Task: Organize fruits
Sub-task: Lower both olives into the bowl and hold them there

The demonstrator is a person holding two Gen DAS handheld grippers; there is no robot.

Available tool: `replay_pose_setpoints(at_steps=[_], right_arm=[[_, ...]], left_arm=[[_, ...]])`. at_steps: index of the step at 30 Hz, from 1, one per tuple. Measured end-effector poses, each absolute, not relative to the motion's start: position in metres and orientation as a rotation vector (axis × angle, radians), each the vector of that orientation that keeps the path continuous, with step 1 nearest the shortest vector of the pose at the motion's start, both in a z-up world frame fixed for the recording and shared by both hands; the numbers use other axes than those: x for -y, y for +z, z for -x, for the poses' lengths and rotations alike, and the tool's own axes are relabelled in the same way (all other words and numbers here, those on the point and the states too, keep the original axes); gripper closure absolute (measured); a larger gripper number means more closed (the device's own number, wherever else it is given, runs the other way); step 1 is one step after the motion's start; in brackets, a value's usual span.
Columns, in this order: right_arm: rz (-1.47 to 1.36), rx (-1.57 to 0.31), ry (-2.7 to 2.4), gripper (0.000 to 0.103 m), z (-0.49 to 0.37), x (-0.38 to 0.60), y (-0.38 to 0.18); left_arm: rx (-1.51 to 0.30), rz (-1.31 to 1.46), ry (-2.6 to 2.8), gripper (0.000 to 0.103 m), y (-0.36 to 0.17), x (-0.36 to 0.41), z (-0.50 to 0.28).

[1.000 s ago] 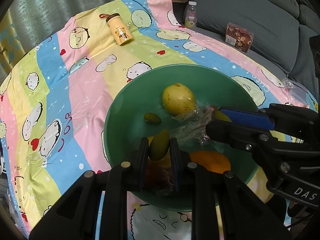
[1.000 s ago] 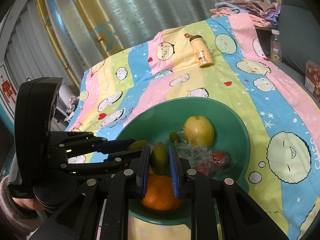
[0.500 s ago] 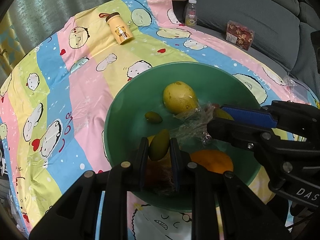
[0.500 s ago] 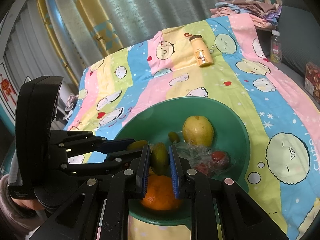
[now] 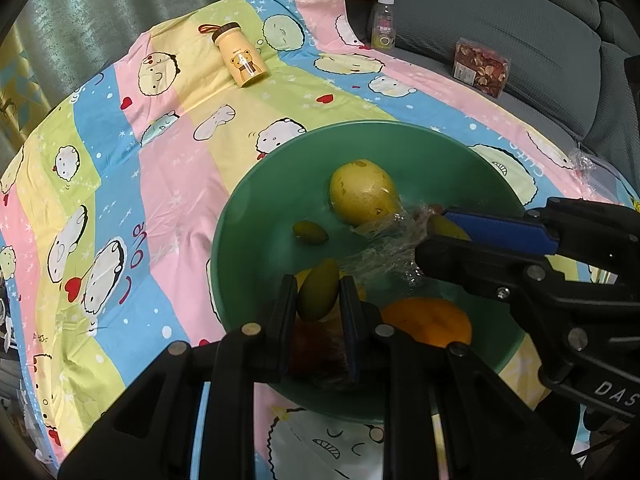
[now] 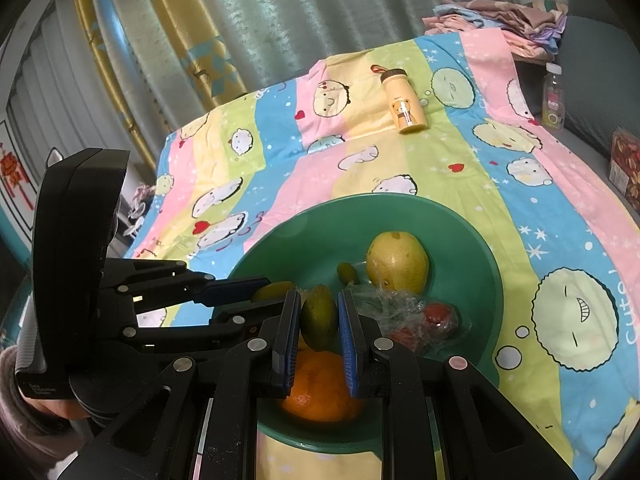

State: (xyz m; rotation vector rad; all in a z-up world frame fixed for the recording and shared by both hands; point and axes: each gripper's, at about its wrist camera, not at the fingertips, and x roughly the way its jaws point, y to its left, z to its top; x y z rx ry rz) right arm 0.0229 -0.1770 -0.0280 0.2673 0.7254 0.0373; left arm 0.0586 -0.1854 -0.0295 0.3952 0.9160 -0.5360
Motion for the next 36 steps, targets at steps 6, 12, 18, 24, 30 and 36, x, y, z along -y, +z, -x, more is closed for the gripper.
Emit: replay_pose_setpoints(at_steps=[6, 12, 18, 24, 30, 36], right_arm=[[-0.265, -0.726, 0.036, 0.083, -0.0240, 0.1761, -0.0279], [-0.262, -0.728, 0.034, 0.083, -0.0253, 0.1727, -0.0282], [-0.259, -0.730, 0.033, 0.083, -0.0263, 0.1730, -0.0279], [-0.252, -0.731, 0.031, 0.083, -0.0285, 0.1702, -0.0273], [-0.248, -0.732, 0.029, 0.083, -0.0285, 0.1718, -0.0268], [-0.245, -0.734, 0.027, 0.083, -0.0307, 0.1689, -0.0274]], left_arm=[[-0.917, -0.391, -0.536, 0.082, -0.0295, 0.1847, -0.0588], [-0.918, -0.394, -0.535, 0.082, -0.0299, 0.1858, -0.0583], [-0.921, -0.396, -0.535, 0.082, -0.0306, 0.1860, -0.0583], [-0.922, -0.401, -0.532, 0.082, -0.0314, 0.1872, -0.0586], [-0.923, -0.402, -0.534, 0.082, -0.0316, 0.1871, -0.0586], [-0.928, -0.402, -0.531, 0.081, -0.0324, 0.1877, -0.0587]])
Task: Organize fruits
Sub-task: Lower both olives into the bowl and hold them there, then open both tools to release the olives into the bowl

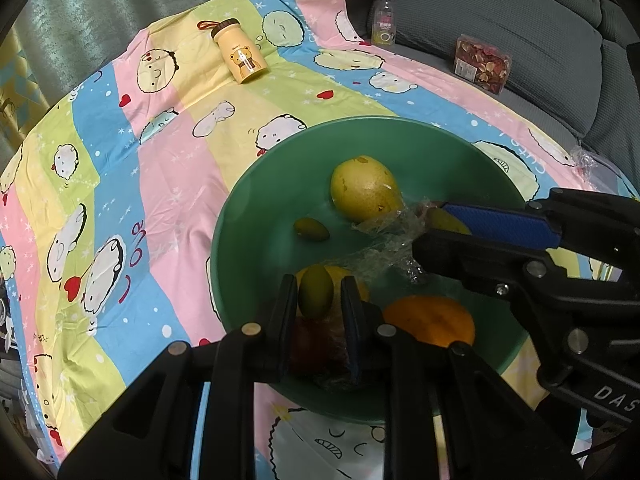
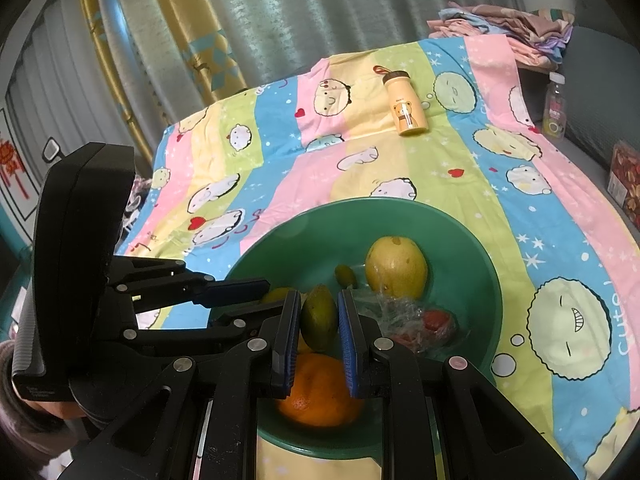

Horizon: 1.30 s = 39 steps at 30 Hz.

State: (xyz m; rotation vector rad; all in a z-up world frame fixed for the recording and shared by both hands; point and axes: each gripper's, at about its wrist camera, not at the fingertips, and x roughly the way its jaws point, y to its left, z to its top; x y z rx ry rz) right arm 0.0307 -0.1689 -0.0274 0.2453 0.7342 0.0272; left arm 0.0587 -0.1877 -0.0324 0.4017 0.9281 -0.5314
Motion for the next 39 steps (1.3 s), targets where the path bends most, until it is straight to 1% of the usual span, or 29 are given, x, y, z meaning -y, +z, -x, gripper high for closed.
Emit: replay_pose_setpoints(at_steps=[17, 25, 30, 39], right_arm=[[-0.239, -0.737, 0.024, 0.083, -0.037, 0.160, -0.029], [-0.239, -0.736, 0.019, 0.082, -0.030, 0.173, -0.026], [-0.237, -0.737, 0.015, 0.082, -0.038, 0.161, -0.028], [-0.245, -0.731, 0.008, 0.082, -0.025, 0.178, -0.025]], left_arm=[[-0.923, -0.397, -0.526, 0.081, -0.030, 0.186, -0.059], [-0.921, -0.395, -0.521, 0.081, -0.029, 0.186, -0.058], [-0.921, -0.395, -0.520, 0.081, -0.029, 0.185, -0.058], [-0.919, -0.390, -0.517, 0.080, -0.027, 0.185, -0.058]])
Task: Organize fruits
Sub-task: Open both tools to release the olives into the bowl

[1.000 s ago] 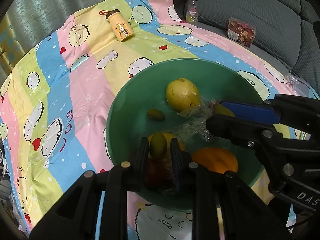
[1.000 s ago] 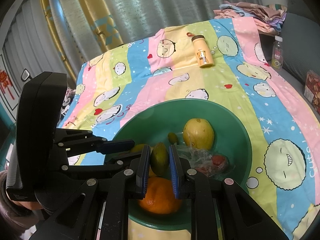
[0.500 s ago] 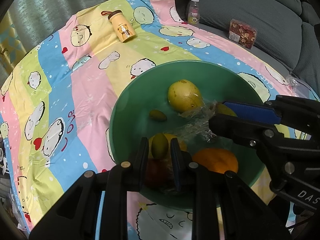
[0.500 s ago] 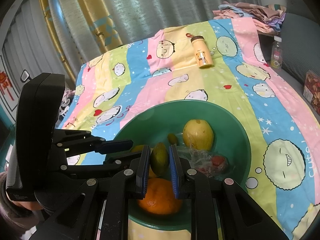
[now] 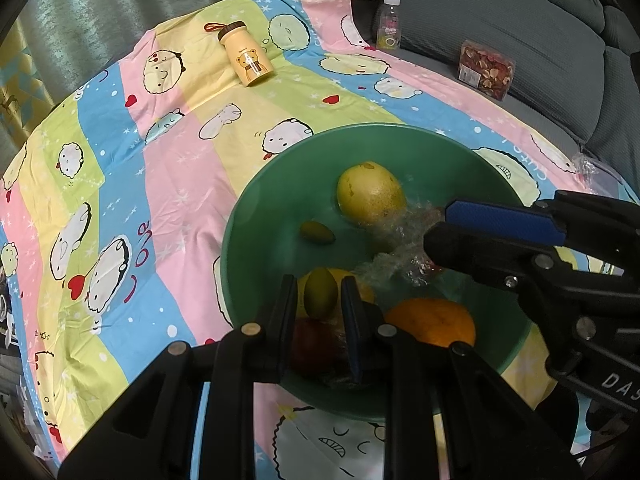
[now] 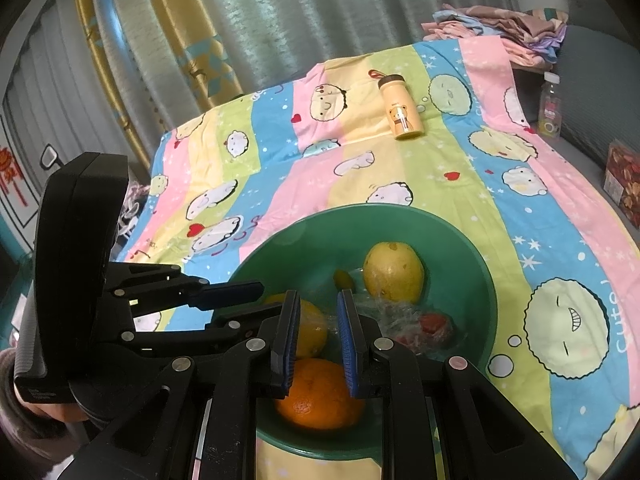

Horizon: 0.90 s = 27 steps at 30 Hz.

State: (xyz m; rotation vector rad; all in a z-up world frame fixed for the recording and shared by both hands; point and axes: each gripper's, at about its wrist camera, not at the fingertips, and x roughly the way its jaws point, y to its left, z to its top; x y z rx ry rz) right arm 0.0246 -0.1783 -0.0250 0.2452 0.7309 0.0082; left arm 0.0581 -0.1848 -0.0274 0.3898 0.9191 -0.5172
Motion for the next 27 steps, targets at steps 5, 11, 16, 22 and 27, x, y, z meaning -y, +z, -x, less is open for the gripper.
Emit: replay_pose_setpoints(at_steps=[5, 11, 16, 22, 27], right_arm=[[-0.242, -0.732, 0.007, 0.082, -0.025, 0.180, -0.024], [-0.241, -0.732, -0.001, 0.082, -0.028, 0.175, -0.024], [-0.245, -0.730, -0.047, 0.058, -0.010, 0.200, -0.016], [-0.207, -0.725, -0.100, 0.032, 0.019, 0.230, 0.002], [-0.172, -0.728, -0.104, 0.023, 0.041, 0.246, 0.023]], left_arm=[[-0.916, -0.383, -0.513, 0.080, -0.025, 0.184, -0.058], [-0.909, -0.375, -0.504, 0.067, -0.022, 0.182, -0.057], [-0.888, -0.335, -0.478, 0.041, -0.012, 0.174, -0.056], [-0.846, -0.281, -0.456, 0.020, 0.008, 0.163, -0.048], [-0.839, -0.223, -0.445, 0.003, 0.022, 0.152, -0.043]])
